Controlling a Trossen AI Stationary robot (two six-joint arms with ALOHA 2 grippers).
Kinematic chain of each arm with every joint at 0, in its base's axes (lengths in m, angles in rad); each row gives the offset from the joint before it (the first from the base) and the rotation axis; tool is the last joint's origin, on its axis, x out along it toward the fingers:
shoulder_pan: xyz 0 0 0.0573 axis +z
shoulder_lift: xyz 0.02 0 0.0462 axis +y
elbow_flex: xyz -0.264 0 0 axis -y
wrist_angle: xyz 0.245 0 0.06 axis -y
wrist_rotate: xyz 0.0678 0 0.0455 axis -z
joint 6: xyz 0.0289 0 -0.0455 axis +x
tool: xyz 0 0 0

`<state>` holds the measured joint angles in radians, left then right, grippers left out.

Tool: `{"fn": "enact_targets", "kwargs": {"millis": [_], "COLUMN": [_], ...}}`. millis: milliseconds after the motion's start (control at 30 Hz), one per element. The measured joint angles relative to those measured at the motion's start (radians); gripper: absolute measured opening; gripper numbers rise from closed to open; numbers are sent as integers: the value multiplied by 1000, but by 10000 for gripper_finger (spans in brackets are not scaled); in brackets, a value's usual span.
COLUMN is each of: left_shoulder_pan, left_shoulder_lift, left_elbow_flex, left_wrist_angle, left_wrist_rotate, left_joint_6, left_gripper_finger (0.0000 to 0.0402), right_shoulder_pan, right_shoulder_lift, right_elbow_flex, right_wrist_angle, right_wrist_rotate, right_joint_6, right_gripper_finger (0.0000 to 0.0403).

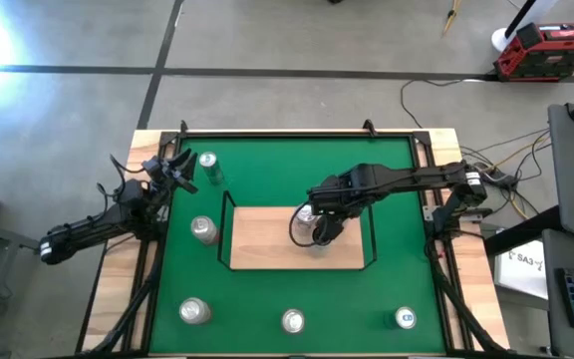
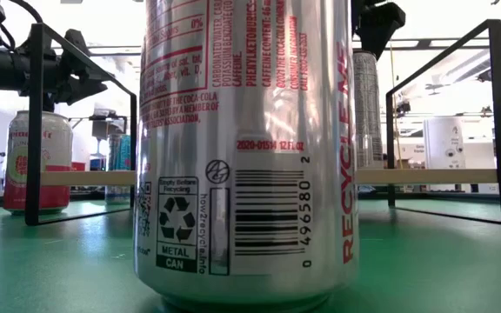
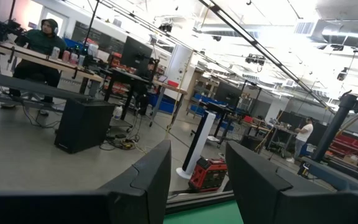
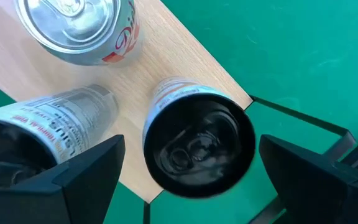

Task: Place canned beverage on shelf
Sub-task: Put the white-yellow soda can on the shelf

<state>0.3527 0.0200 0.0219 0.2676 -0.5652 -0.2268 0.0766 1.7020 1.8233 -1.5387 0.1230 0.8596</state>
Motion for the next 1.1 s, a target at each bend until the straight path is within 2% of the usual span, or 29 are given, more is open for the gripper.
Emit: {"fn": "enact_targets", "kwargs": {"millis": [300, 400, 633, 800, 1100], "left_shoulder_pan": [0, 0, 0, 0, 0], "left_shoulder_lift": [0, 0, 0, 0, 0], "left_elbow_flex": [0, 0, 0, 0, 0], "left_wrist_angle": [0, 0, 0, 0, 0], "left_wrist_rotate": [0, 0, 0, 0, 0], "left_joint_6": [0, 0, 0, 0, 0], "left_gripper_finger": [137, 137, 137, 137, 137], "right_shoulder_pan": [-12, -12, -12, -12, 24], "right_shoulder_lift": [9, 9, 8, 2, -39], "right_elbow_flex": [-1, -1, -1, -1, -1], "right_wrist_angle": [-9, -10, -11, -22, -35], "right_wrist_rotate": [-2, -3, -3, -28, -51], "right_joint_6": [-41, -50, -81, -131, -346], "right_gripper_finger": [357, 331, 241, 241, 241]}}
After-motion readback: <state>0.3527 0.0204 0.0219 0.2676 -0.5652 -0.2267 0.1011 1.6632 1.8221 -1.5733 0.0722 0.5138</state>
